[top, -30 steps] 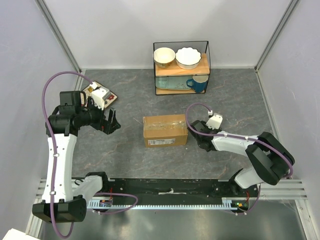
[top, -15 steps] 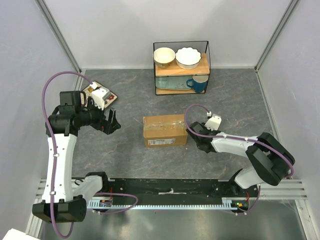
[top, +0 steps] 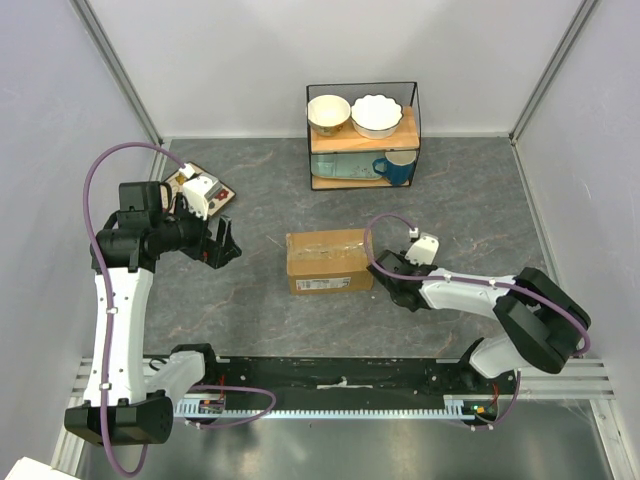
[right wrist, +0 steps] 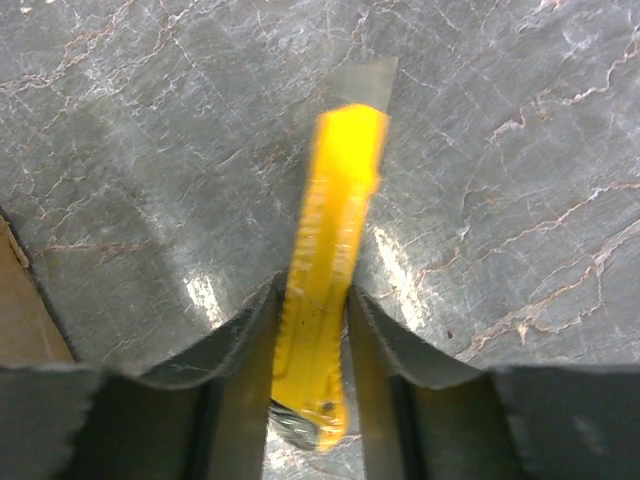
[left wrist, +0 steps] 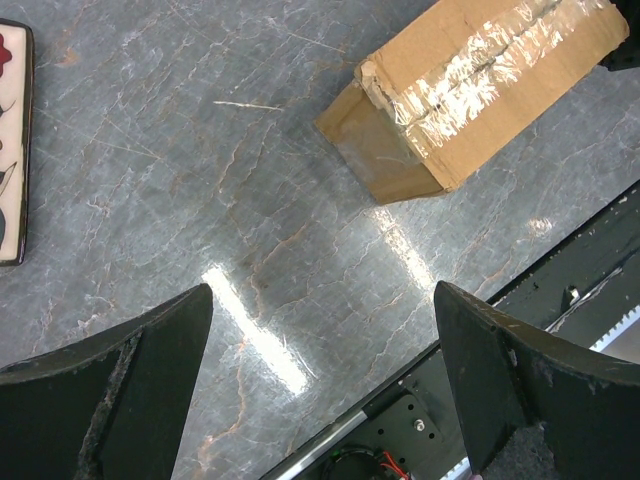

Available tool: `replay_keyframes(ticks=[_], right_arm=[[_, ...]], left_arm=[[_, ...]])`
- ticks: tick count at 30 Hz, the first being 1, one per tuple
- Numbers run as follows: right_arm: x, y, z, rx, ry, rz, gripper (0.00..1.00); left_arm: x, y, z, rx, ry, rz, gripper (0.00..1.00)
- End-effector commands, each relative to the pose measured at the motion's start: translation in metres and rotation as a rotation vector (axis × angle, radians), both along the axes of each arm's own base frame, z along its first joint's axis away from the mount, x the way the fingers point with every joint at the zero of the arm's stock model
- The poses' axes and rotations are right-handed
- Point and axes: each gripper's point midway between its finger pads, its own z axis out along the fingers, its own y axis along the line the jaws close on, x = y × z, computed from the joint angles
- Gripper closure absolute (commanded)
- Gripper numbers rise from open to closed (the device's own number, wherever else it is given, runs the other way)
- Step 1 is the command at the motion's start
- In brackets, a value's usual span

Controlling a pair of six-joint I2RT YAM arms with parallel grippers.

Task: Unpack the express box

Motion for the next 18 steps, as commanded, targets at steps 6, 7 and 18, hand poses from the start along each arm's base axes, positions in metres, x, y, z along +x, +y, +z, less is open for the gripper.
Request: replay_keyframes(ticks=[6,7,18], right_arm=[[-0.021,-0.005,0.012,-0.013,0.073,0.045,0.82],[-0.016,-0.005,0.027,-0.002,0.033,0.047,0.83],[0.003,0.041,0.186,0.161,-0.255,0.419,0.87]], left_arm=[[-0.005,-0.004,0.006,-0.014,-0.003,-0.025,0.01],[-0.005,-0.004,0.006,-0.016,0.001,-0.027,0.01],[-0.031,-0.035,0.037,-0.104,-0.205,-0.250,0.01]])
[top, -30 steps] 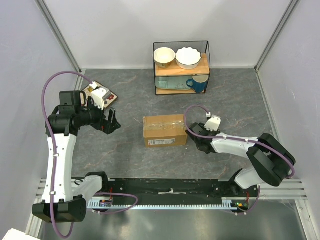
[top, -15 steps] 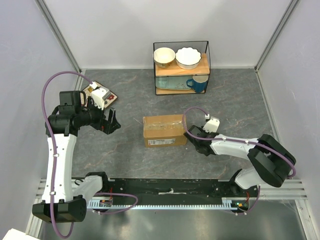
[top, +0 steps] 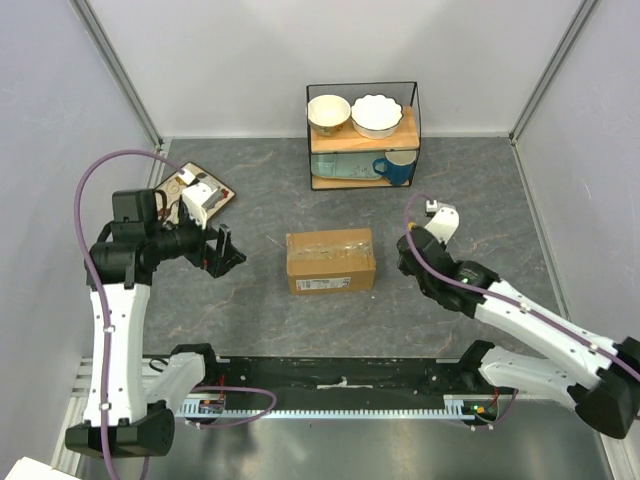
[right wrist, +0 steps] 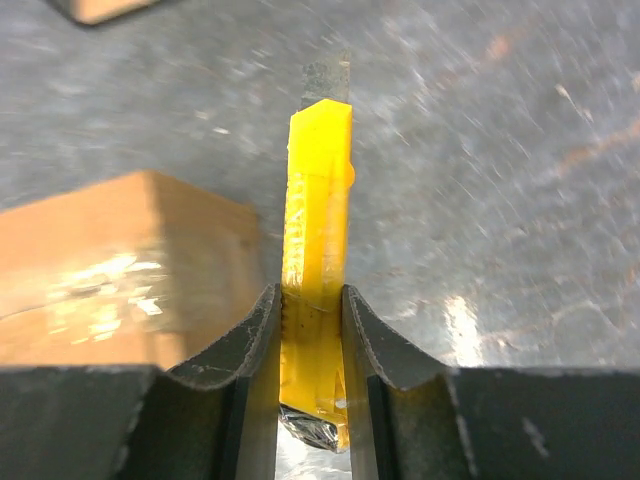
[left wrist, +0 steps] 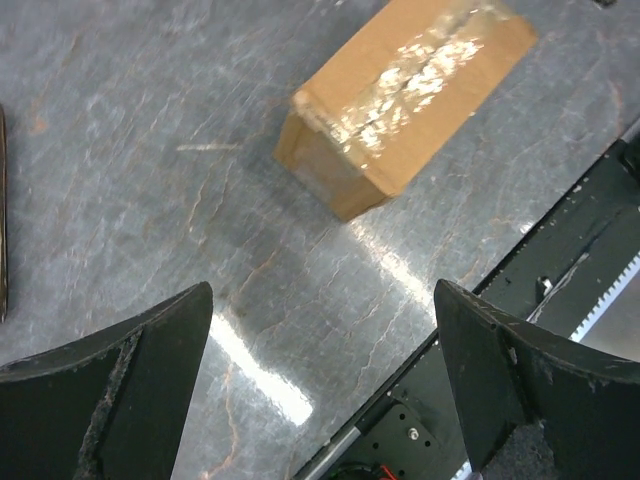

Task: Unpack the express box

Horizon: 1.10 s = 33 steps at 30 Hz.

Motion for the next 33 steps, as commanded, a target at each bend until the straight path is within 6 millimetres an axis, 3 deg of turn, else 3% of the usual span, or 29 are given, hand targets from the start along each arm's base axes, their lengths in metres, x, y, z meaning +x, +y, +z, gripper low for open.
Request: replay_keyframes(ticks=[1,2,4,5,6,7,8,10,13,16,26,30,33], right_arm=[[0.001,0.040,0.062,0.029,-0.080,0.300,0.87],[0.002,0.055,0.084,0.069,-0.100,0.362,0.87],[-0.010,0.089,0.086,0.120,-0.021,0.534,0.87],[-0.010,0.103,0.107,0.161,-0.032,0.584,0.87],[-0.023,0.121,0.110,0.214,0.016,0.687,0.88],[-0.023,0.132,0.103,0.217,0.060,0.720,0.88],[-0.030,0.144,0.112,0.257,0.073,0.787,0.89],[-0.040,0.161,0.110,0.301,0.121,0.882,0.88],[-0.055,0.177,0.113,0.354,0.150,1.005,0.87],[-0.069,0.188,0.115,0.398,0.183,1.111,0.87],[-0.087,0.215,0.124,0.494,0.265,1.239,0.86],[-0.087,0.224,0.131,0.519,0.268,1.258,0.86],[-0.081,0.229,0.133,0.512,0.260,1.244,0.87]], left_arm=[[-0.021,-0.025,0.028,-0.068,-0.182,-0.199,0.01],[-0.022,-0.026,0.030,-0.051,-0.229,-0.227,0.01],[-0.025,-0.028,0.042,-0.033,-0.327,-0.266,0.01],[-0.025,-0.028,0.045,-0.009,-0.382,-0.296,0.01],[-0.026,-0.029,0.049,0.000,-0.417,-0.313,0.01],[-0.034,-0.033,0.055,-0.002,-0.465,-0.348,0.01],[-0.037,-0.035,0.056,0.014,-0.509,-0.385,0.01],[-0.053,-0.044,0.060,-0.005,-0.574,-0.472,0.01],[-0.082,-0.057,0.056,-0.009,-0.712,-0.623,0.01],[-0.094,-0.065,0.053,-0.046,-0.767,-0.685,0.02],[-0.091,-0.067,0.046,0.020,-0.908,-0.776,0.04],[-0.080,-0.065,0.037,0.041,-0.911,-0.788,0.04],[-0.061,-0.062,0.024,0.051,-0.897,-0.779,0.05]])
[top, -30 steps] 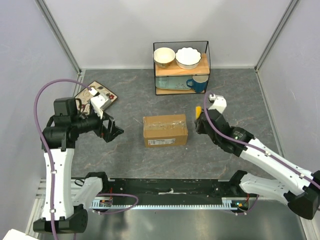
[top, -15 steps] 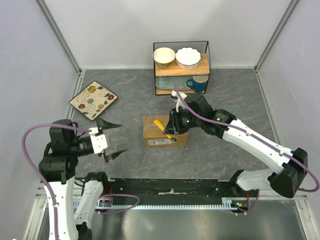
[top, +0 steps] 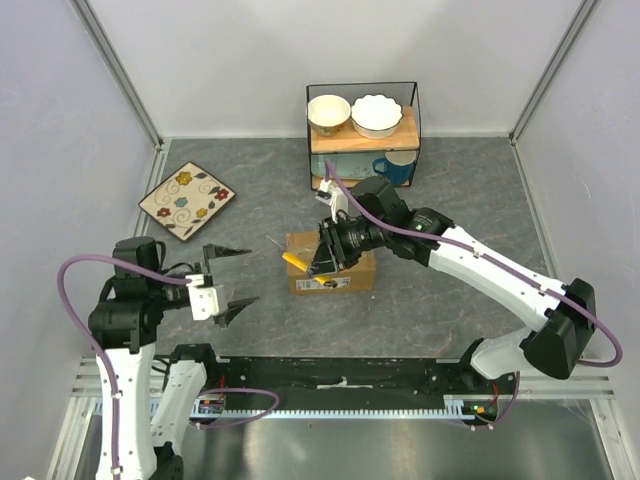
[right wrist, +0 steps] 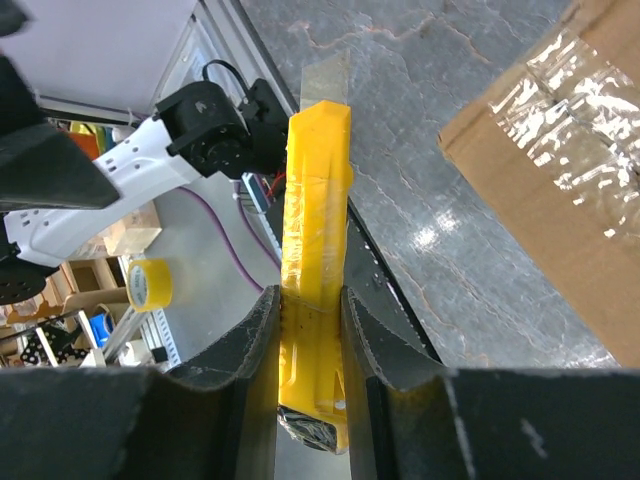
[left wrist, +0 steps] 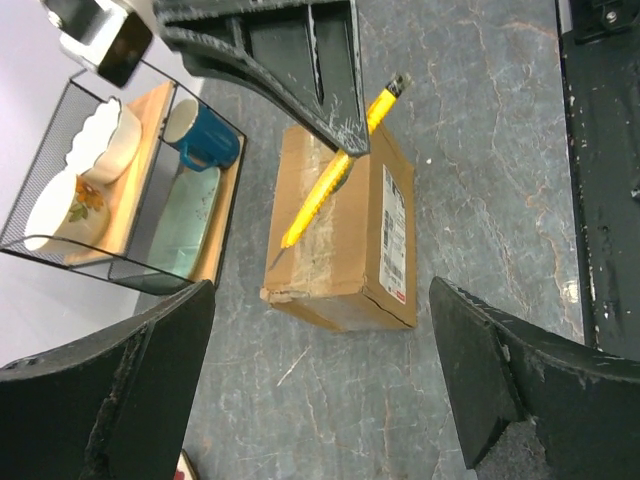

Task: Unpack the express box

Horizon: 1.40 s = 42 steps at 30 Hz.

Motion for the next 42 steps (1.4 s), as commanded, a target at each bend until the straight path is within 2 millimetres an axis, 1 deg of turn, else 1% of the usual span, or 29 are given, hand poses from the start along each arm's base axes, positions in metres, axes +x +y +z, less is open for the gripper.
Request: replay_keyframes(ticks=[1,3,4,6,7,8,10,11,13,14,15,16,17,18,19,20,21,22,25,29,32,33,35,36,37,40,42], right_arm=[[0.005,0.015,0.028,0.071,-0.033,0.020,0.86],[0.009,0.017,0.022,0.056,-0.028,0.011,0.87],[0.010,0.017,0.021,0.053,-0.028,0.005,0.87],[0.014,0.019,0.013,0.034,-0.019,-0.004,0.87],[0.016,0.019,0.012,0.034,-0.018,-0.004,0.87],[0.018,0.021,0.007,0.024,-0.006,-0.006,0.87],[0.019,0.025,0.010,0.035,0.009,0.007,0.87],[0.022,0.027,0.006,0.031,0.023,0.008,0.87],[0.021,0.033,0.017,0.062,0.037,0.034,0.88],[0.023,0.036,0.015,0.063,0.053,0.042,0.87],[0.024,0.039,0.023,0.080,0.053,0.048,0.87],[0.023,0.041,0.024,0.084,0.061,0.058,0.87],[0.023,0.044,0.024,0.091,0.075,0.072,0.87],[0.024,0.047,0.026,0.097,0.082,0.079,0.87],[0.023,0.048,0.026,0.102,0.097,0.092,0.87],[0.024,0.049,0.021,0.098,0.128,0.107,0.87],[0.026,0.050,0.020,0.096,0.139,0.105,0.87],[0.030,0.049,0.018,0.093,0.150,0.097,0.87],[0.035,0.051,0.013,0.091,0.176,0.098,0.87],[0.035,0.053,0.012,0.095,0.190,0.111,0.87],[0.034,0.053,0.014,0.099,0.190,0.115,0.87],[0.033,0.053,0.016,0.102,0.189,0.119,0.87],[0.035,0.054,0.017,0.105,0.191,0.115,0.87],[0.035,0.055,0.017,0.104,0.194,0.116,0.87],[0.035,0.055,0.017,0.105,0.197,0.118,0.87],[0.035,0.056,0.020,0.112,0.195,0.119,0.87],[0.037,0.056,0.020,0.112,0.197,0.115,0.87]], left_arm=[[0.027,-0.001,-0.011,0.002,-0.042,-0.031,0.05],[0.044,0.002,-0.011,0.010,-0.073,-0.012,0.06],[0.051,0.002,-0.012,0.003,-0.053,-0.005,0.06],[0.059,0.002,-0.012,0.000,-0.062,-0.007,0.06],[0.063,0.002,-0.008,-0.002,-0.082,-0.010,0.07],[0.066,0.001,-0.010,-0.003,-0.073,-0.013,0.07],[0.069,0.000,-0.010,0.001,-0.098,-0.030,0.08],[0.071,0.000,-0.012,0.005,-0.100,-0.038,0.08],[0.075,-0.003,-0.018,0.024,-0.130,-0.060,0.09],[0.076,-0.004,-0.020,0.033,-0.139,-0.069,0.10],[0.082,-0.004,-0.024,0.050,-0.161,-0.077,0.12],[0.084,-0.004,-0.026,0.056,-0.169,-0.082,0.12],[0.081,-0.010,-0.026,0.060,-0.182,-0.116,0.13],[0.086,-0.011,-0.028,0.067,-0.189,-0.125,0.14],[0.087,-0.014,-0.029,0.073,-0.194,-0.139,0.14],[0.089,-0.016,-0.029,0.080,-0.200,-0.147,0.14],[0.094,-0.016,-0.031,0.100,-0.209,-0.149,0.14],[0.094,-0.020,-0.032,0.106,-0.214,-0.164,0.14],[0.099,-0.022,-0.036,0.131,-0.225,-0.175,0.15],[0.103,-0.020,-0.045,0.158,-0.218,-0.167,0.16],[0.102,-0.018,-0.052,0.183,-0.204,-0.169,0.25],[0.097,-0.018,-0.057,0.201,-0.196,-0.185,0.36],[0.095,-0.016,-0.064,0.248,-0.178,-0.203,0.44],[0.093,-0.016,-0.065,0.269,-0.197,-0.229,0.49],[0.086,-0.016,-0.070,0.276,-0.145,-0.242,0.50],[0.084,-0.018,-0.068,0.279,-0.133,-0.250,0.49],[0.082,-0.017,-0.071,0.291,-0.145,-0.258,0.48]])
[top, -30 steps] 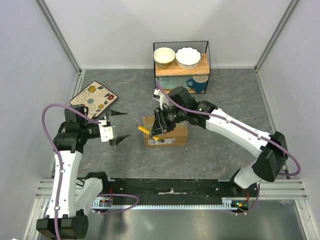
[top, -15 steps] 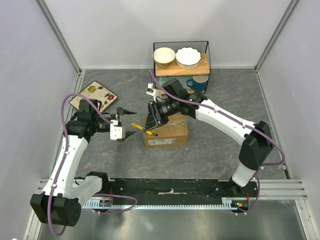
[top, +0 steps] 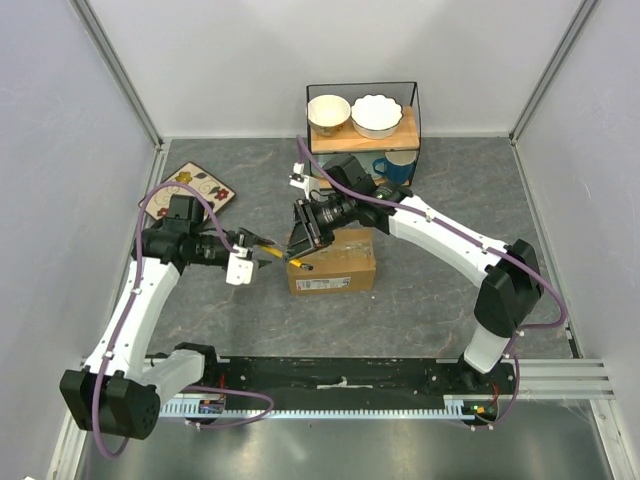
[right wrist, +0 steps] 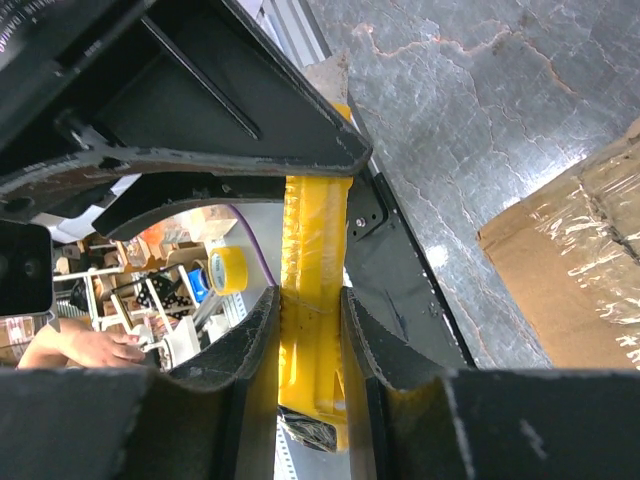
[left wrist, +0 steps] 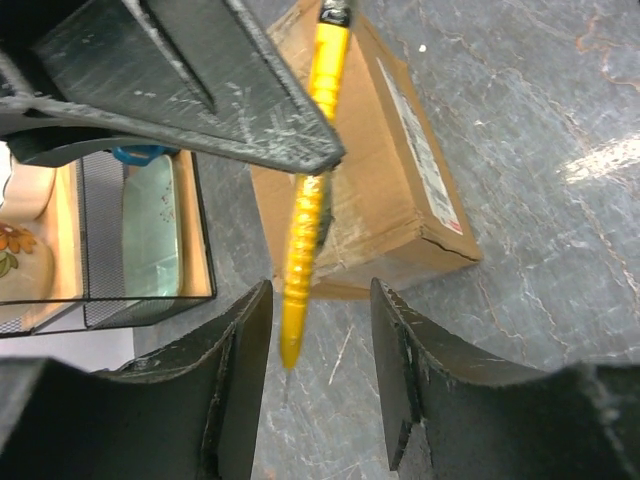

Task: Unpack the express box

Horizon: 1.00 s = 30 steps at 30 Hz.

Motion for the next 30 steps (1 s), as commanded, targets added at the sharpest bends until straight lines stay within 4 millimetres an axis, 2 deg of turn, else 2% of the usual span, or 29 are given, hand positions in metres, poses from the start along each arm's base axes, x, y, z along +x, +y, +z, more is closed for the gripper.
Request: replay_keyframes(ticks=[1,4,7,8,10,11,13,15,16,17,18,20,21,23,24,26,27,28,29,30], right_arm=[[0.002,0.006,0.022,0.057,-0.023,0.013,0.87],[0.002,0.007,0.023,0.058,-0.023,0.012,0.87],[0.003,0.008,0.019,0.050,-0.018,0.008,0.86],[0.004,0.008,0.016,0.045,-0.013,0.006,0.86],[0.005,0.009,0.013,0.040,-0.007,-0.001,0.82],[0.006,0.010,0.012,0.038,-0.003,-0.004,0.81],[0.008,0.011,0.011,0.038,-0.005,-0.009,0.78],[0.010,0.013,0.015,0.047,-0.024,-0.019,0.70],[0.013,0.013,0.020,0.063,-0.048,-0.023,0.57],[0.015,0.013,0.024,0.073,-0.089,-0.021,0.48],[0.022,0.009,0.032,0.075,-0.161,-0.054,0.31],[0.033,0.002,0.041,0.072,-0.330,-0.071,0.19],[0.043,-0.010,0.057,0.063,-0.442,-0.141,0.11],[0.050,-0.023,0.062,0.050,-0.576,-0.184,0.07],[0.047,-0.035,0.080,0.077,-0.643,-0.216,0.03],[0.053,-0.049,0.077,0.055,-0.723,-0.277,0.02],[0.049,-0.060,0.091,0.079,-0.785,-0.291,0.02],[0.048,-0.064,0.083,0.075,-0.802,-0.296,0.02],[0.044,-0.068,0.086,0.090,-0.823,-0.296,0.02],[0.035,-0.075,0.099,0.134,-0.859,-0.298,0.02]], left_arm=[[-0.010,-0.001,0.006,0.031,-0.062,-0.055,0.48],[-0.011,-0.001,0.006,0.028,-0.061,-0.057,0.51],[-0.015,-0.003,0.008,0.024,-0.061,-0.063,0.62],[-0.017,-0.003,0.006,0.027,-0.051,-0.063,0.71],[-0.020,-0.004,0.006,0.029,-0.048,-0.070,0.81],[-0.022,-0.004,0.005,0.029,-0.037,-0.068,0.91],[-0.025,-0.004,0.002,0.027,-0.027,-0.067,0.98],[-0.029,-0.004,0.000,0.022,-0.009,-0.064,0.98],[-0.031,-0.005,-0.001,0.015,0.004,-0.063,0.98],[-0.033,-0.005,-0.002,0.005,0.041,-0.050,0.98],[-0.033,-0.006,-0.001,-0.006,0.060,-0.039,0.98],[-0.037,-0.009,0.000,-0.045,0.142,-0.011,0.98],[-0.037,-0.010,0.002,-0.060,0.164,0.000,0.98],[-0.043,-0.013,0.007,-0.103,0.240,0.017,0.98],[-0.045,-0.014,0.008,-0.119,0.270,0.024,0.98],[-0.045,-0.019,0.018,-0.179,0.371,0.055,0.98],[-0.044,-0.021,0.022,-0.200,0.400,0.063,0.98],[-0.046,-0.024,0.028,-0.236,0.466,0.072,0.98],[-0.045,-0.025,0.030,-0.252,0.506,0.077,0.98],[-0.045,-0.027,0.032,-0.270,0.551,0.076,0.98]])
